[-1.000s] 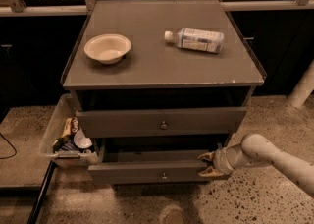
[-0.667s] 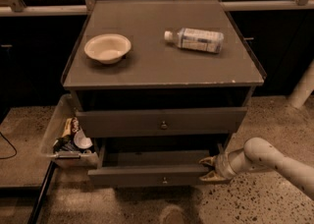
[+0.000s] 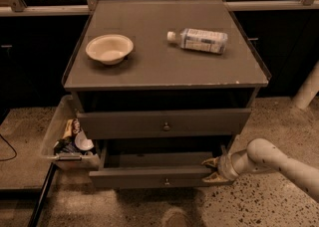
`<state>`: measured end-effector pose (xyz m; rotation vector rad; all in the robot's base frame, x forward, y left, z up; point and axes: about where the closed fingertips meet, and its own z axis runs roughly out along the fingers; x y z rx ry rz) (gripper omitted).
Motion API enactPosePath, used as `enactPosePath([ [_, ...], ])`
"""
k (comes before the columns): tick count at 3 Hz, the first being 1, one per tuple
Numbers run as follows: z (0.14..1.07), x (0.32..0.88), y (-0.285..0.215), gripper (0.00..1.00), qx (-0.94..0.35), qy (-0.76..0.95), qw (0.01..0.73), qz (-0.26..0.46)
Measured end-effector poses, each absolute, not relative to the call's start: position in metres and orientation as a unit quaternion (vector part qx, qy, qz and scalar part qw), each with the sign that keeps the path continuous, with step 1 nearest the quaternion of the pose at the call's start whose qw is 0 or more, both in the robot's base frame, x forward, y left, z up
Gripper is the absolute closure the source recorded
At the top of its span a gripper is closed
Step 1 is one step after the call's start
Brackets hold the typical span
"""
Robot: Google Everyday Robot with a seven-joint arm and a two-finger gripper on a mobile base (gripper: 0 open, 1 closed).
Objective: Open middle drawer
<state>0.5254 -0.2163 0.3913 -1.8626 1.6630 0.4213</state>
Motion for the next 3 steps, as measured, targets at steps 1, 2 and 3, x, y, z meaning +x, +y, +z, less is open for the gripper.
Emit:
enactPosePath([
  [1,0.391,0.525,-0.216,0.34,-0.702,0.626,0.3,0.159],
  [2,0.386,0.507,-0.216,0.11,-0.703,0.622,0.294,0.179],
  [3,0.389,0.507,-0.216,0.15,-0.703,0.622,0.294,0.179],
])
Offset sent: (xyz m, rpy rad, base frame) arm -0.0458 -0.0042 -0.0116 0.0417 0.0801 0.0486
